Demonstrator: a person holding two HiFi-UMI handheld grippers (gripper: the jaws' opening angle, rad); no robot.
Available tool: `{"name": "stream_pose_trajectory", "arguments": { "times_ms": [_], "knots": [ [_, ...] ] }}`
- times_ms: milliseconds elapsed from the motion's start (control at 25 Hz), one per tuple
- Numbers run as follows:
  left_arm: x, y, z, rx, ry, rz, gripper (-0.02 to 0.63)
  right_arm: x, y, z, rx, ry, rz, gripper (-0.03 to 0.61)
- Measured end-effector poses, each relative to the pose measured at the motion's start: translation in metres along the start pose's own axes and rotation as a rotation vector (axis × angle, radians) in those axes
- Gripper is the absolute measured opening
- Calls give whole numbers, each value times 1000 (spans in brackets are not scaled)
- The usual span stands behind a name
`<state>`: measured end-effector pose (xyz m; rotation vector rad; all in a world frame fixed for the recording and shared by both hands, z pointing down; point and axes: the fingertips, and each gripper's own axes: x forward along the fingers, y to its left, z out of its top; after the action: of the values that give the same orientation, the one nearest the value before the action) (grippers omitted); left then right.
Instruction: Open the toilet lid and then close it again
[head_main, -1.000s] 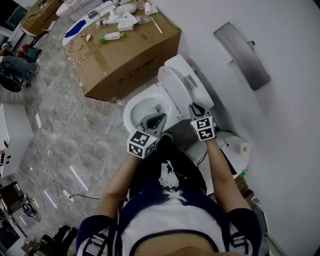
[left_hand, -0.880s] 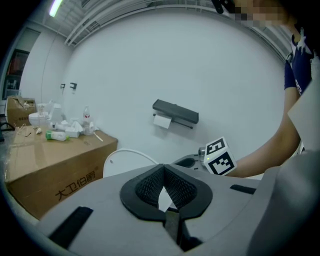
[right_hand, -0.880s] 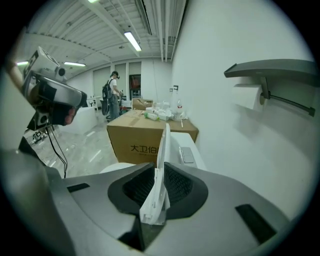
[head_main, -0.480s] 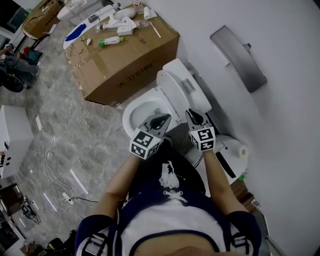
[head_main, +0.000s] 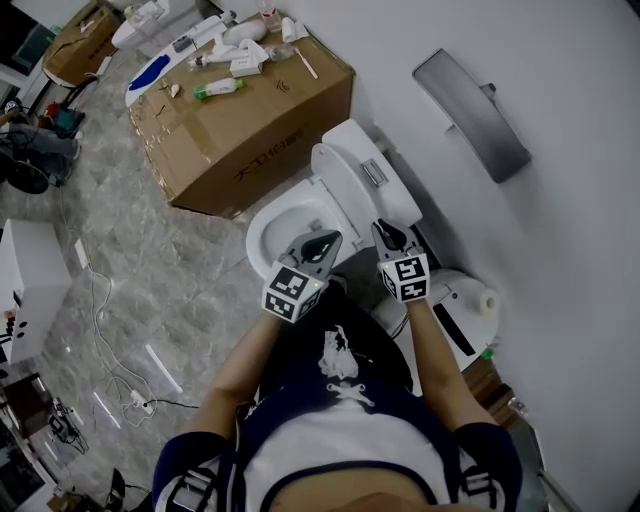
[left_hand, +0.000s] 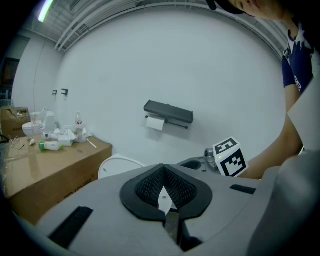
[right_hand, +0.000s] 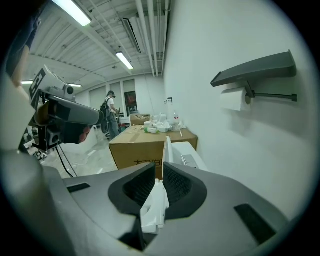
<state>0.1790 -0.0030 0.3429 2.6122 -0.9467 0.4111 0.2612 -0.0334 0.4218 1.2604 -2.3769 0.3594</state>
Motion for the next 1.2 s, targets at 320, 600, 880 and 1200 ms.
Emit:
{"name": "stream_pose_trajectory", "arguments": {
  "times_ms": [320,600,880,1200],
  "knots": [
    [2,2,-6,-21,16,11,5,20,-18,-23,-43,136,0,76],
    [4,-1,-14,-18,33,4,5,37,-25,-51,60,242,48,86],
    [1,-1,-21,-29,49,-3,5,41,-22,-70,68,330,70,43],
    [8,-2,-27,-44,78,-20,5,41,-10,-69,121,324,90,43]
  ]
}}
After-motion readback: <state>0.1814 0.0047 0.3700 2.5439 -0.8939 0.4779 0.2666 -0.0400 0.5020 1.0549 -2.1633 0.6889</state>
